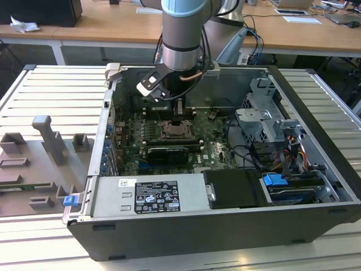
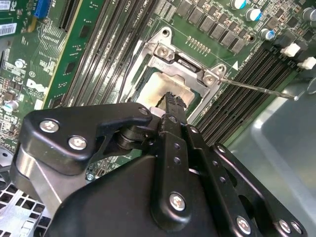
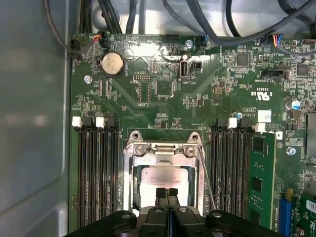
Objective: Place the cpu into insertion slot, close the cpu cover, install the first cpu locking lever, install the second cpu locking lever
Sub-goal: 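Install the first cpu locking lever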
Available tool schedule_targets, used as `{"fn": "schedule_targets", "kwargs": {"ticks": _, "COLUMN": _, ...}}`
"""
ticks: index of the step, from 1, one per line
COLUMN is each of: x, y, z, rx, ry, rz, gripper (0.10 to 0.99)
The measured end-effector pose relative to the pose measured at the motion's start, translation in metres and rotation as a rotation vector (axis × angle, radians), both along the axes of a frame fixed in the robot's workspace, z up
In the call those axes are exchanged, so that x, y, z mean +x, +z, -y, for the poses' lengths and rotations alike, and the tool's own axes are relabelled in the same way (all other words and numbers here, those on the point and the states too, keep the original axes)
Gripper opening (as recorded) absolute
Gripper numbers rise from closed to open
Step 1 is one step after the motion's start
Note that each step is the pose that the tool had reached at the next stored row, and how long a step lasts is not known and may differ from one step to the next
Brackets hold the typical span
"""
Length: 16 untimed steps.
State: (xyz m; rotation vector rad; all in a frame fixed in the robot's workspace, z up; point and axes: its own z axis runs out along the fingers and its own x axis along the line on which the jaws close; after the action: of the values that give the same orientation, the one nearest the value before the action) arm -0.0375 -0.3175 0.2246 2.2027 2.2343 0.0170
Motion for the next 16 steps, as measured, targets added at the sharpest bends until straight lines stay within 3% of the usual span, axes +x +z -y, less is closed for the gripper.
{"fn": "schedule_targets", "kwargs": {"ticks": 12, "x": -0.0003, "y": 0.0083, "z": -0.0001, "rx": 0.000, "ry": 0.000, "rz": 0.0000, "gripper": 0.106}}
{"fn": "schedule_targets", "kwargs": {"ticks": 14, "x": -0.0004, "y": 0.0139, "z": -0.0001, "rx": 0.000, "ry": 0.000, "rz": 0.0000, "gripper": 0.106}}
{"fn": "schedule_targets", "kwargs": {"ticks": 16, "x": -0.0003, "y": 0.0262, "z": -0.0001, "rx": -0.001, "ry": 0.000, "rz": -0.0001, "gripper": 0.106}}
